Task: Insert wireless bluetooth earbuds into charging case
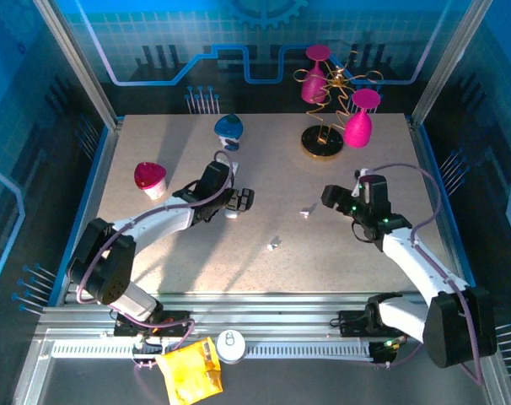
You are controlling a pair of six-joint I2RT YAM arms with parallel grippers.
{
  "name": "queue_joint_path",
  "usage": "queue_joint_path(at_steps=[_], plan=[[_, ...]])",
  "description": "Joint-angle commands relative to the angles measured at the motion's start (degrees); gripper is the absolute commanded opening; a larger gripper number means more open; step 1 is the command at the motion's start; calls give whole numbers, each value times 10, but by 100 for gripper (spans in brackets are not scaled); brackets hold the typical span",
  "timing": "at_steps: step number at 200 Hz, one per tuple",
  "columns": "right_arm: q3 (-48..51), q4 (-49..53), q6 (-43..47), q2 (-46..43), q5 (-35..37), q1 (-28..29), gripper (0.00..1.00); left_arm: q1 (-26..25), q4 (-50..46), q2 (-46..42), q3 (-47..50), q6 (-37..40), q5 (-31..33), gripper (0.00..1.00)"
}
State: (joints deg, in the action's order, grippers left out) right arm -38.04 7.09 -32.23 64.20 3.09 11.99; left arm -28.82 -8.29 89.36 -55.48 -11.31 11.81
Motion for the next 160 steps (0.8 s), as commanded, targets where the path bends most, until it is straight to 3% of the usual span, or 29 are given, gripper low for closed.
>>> queue_joint_path(at_steps=[1,52,114,160], plan=[[-34,20,39,29,39,37,90,-4,-127,24,-40,-92,45,99],[-56,-2,39,79,42,78,90,-22,-211,92,-98,-103,61,91],[-41,-4,31,63,39,81,90,-27,-215,145,-117,-105,48,70],[-28,-3,26,47,46,81,90,-28,-205,168,-125,-103,36,65]])
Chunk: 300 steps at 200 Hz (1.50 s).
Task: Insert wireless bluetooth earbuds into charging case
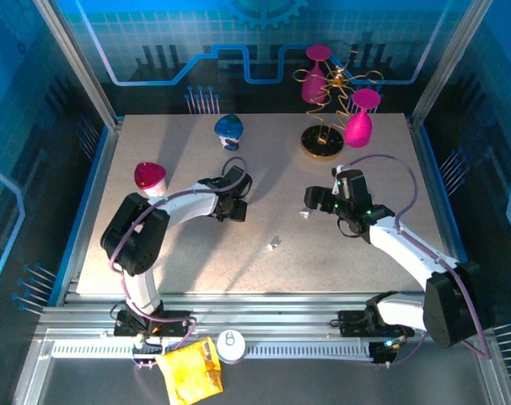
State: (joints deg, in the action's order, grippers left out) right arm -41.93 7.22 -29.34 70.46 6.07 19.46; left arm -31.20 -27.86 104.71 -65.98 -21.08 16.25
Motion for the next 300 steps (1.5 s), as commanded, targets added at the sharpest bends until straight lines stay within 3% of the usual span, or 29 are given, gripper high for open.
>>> queue_joint_path(at_steps=[1,40,115,173,201,225,264,284,300], plan=[[11,-5,-3,-15,16,6,90,-4,-9,15,-20,-5,-8,65],[4,-2,0,-8,15,7,90,-4,-8,26,-25,-7,-13,54],[-15,0,2,-6,6,7,90,-4,-7,38,-24,-5,-9,54],[-28,12,5,-17,-23,4,90,-11,24,-8,-12,33,7,42],[-43,23,14,-26,-98,-8,89,-29,116,-78,34,114,8,35],[-64,46,17,-31,-178,-20,89,-39,221,-138,82,204,-15,35],[-130,105,16,-17,-328,-31,88,-52,460,-232,204,369,-162,35],[-161,131,22,2,-394,-25,87,-53,532,-253,240,434,-240,35],[-178,148,24,14,-408,-11,86,-62,566,-258,256,484,-266,33]])
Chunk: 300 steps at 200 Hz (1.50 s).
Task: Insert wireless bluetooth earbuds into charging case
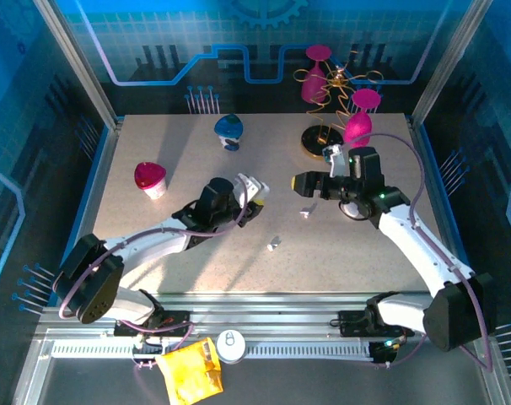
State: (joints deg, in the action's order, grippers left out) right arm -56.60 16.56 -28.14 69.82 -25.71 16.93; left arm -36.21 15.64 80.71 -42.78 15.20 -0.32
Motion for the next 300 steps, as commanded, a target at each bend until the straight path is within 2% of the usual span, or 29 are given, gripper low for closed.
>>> queue_joint_path(at_steps=[1,42,94,133,153,191,212,231,265,300], plan=[[-32,55,12,20,-91,15,86,-11,132,-19,25,123,-101,33],[-50,65,2,46,-89,41,81,-35,145,-32,31,180,-106,32],[-58,68,-3,75,-89,68,61,-50,134,-41,31,206,-91,31],[-59,73,1,70,-79,71,29,-54,138,-41,35,210,-78,32],[-55,62,18,59,-80,71,16,-55,141,-44,35,194,-73,38],[-25,-1,53,12,-70,70,12,-52,162,-62,40,91,-85,81],[0,-53,82,-24,-90,66,12,-43,179,-79,53,5,-126,93],[27,-108,103,-55,-123,61,12,-24,233,-94,74,-96,-202,98],[83,-257,84,-105,-192,58,12,-6,358,-90,94,-244,-335,98],[111,-420,19,-110,-279,57,12,-2,470,-69,95,-331,-388,92]])
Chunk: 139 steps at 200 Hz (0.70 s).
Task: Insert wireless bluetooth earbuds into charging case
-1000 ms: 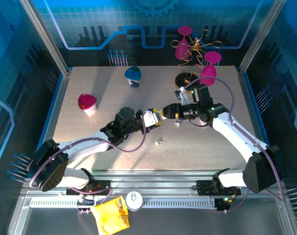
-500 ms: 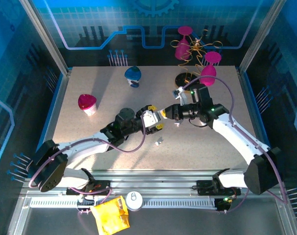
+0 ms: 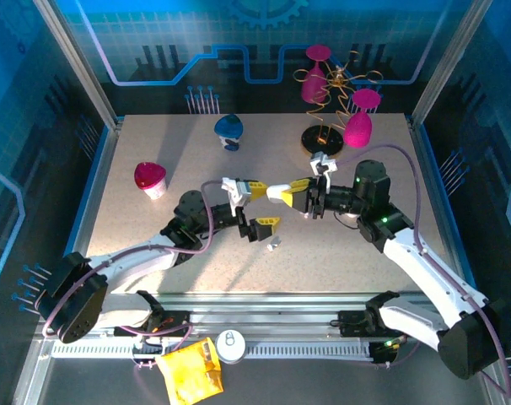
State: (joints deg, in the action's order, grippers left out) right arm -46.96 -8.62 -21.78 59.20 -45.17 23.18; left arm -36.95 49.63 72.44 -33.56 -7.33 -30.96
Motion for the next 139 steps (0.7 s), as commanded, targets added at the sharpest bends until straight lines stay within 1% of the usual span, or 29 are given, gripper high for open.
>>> queue_joint_path(at_steps=[1,14,23,79,139], plan=[[16,-172,-47,-4,-86,-5,12,6,134,14,2,-108,-83,91],[24,-218,-66,1,-106,-5,12,7,172,25,-3,-135,-99,86],[26,-233,-74,3,-111,-5,12,7,195,32,-7,-147,-109,81],[35,-245,-75,4,-120,-6,12,13,286,49,-13,-212,-125,66],[33,-228,-66,8,-115,-5,12,15,286,46,-16,-205,-117,52]])
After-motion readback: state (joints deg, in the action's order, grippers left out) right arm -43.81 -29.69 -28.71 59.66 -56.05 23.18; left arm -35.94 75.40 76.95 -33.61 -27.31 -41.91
